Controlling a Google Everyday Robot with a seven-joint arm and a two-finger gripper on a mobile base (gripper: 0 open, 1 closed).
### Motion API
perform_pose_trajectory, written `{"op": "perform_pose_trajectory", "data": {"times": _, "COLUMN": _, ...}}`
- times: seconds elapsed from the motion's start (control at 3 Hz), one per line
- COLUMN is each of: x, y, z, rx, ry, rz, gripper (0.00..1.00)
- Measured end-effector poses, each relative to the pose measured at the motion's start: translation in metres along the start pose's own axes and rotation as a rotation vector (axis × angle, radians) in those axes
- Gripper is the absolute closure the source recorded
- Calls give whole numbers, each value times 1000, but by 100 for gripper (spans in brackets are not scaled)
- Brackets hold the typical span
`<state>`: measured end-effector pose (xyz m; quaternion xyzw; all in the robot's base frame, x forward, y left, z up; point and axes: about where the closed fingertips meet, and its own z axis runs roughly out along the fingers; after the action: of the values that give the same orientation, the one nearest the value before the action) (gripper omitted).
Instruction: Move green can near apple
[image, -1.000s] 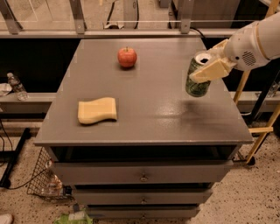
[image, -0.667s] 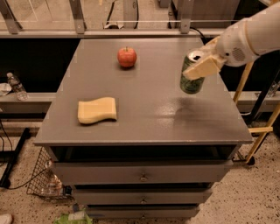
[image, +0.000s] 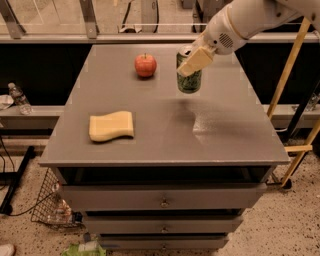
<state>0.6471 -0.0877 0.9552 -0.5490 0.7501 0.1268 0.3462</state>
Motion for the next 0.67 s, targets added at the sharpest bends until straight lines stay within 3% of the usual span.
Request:
{"op": "perform_pose_trajectory", "data": {"times": 0.33, "x": -23, "y": -21, "z": 41, "rx": -28, "ry": 18, "rz": 36, "gripper": 100}}
{"op": "perform_pose_trajectory", "data": {"times": 0.67, "x": -28, "y": -35, "z": 66, "rx": -20, "ry": 31, "rz": 124, "gripper": 100}}
